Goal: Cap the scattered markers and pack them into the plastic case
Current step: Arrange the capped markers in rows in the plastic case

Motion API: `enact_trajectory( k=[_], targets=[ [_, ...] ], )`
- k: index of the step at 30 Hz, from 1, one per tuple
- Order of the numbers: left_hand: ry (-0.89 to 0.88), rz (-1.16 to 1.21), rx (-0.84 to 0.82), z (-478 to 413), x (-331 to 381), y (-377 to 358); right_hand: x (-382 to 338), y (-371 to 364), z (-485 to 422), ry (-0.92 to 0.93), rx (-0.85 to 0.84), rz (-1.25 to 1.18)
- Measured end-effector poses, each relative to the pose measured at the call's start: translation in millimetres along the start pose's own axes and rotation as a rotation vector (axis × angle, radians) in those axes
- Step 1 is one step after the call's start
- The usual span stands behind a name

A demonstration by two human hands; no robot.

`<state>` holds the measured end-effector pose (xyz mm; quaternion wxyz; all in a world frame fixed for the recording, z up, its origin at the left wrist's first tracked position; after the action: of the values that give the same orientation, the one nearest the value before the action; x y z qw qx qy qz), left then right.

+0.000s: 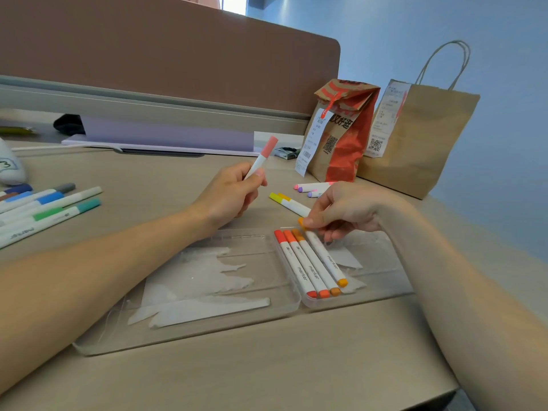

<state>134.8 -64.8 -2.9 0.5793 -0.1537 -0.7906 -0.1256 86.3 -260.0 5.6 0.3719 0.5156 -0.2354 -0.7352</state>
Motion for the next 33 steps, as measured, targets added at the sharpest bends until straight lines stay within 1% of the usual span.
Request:
enact_trajectory(
  k=[4, 9, 13, 18, 20, 25, 27, 33],
  targets=[
    [-0.007, 0.000, -0.011, -0.1, -0.8, 0.3, -0.5, -0.6, 3.5, -0.026, -0.027, 0.186],
    [-0.019, -0.020, -0.016, -0.2, -0.2, 0.6, -0.5, -4.6, 5.1, -0.055, -0.105, 0.407],
    [-0.024, -0.050, -0.034, 0.2, 0.4, -1.3, -4.0, -3.7, 3.4, -0.069, -0.077, 0.548],
    [-0.038, -0.060, -0.044, 1.7, 1.7, -3.9, -4.6, -2.0, 0.5, -0.078, -0.039, 0.632],
    [-0.039, -0.062, -0.041, 2.1, 1.9, -3.0, -3.6, -1.7, 0.1, -0.072, -0.050, 0.635],
    [-0.044, -0.066, -0.049, 1.4, 0.5, -2.8, 5.4, -1.3, 4.6, 0.019, -0.131, 0.496],
    [-0.050, -0.057, -0.048, 0.9, 0.1, -2.3, 5.5, -2.8, 4.3, 0.028, -0.154, 0.534],
    [-0.059, -0.073, -0.057, 1.1, -0.3, -3.9, -3.1, -7.3, 3.5, 0.010, -0.148, 0.721]
  ],
)
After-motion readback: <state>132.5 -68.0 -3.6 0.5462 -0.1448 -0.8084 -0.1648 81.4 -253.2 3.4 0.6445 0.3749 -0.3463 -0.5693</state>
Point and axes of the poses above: each hand's wrist, its own z-axis away from the middle knuckle, its own y-axis out of the back of the hand, x = y × z, the point moved 5 cm from there along -z, towards the middle knuckle, and after that the axes turned 14 degrees about z, right-handed, at the moved point
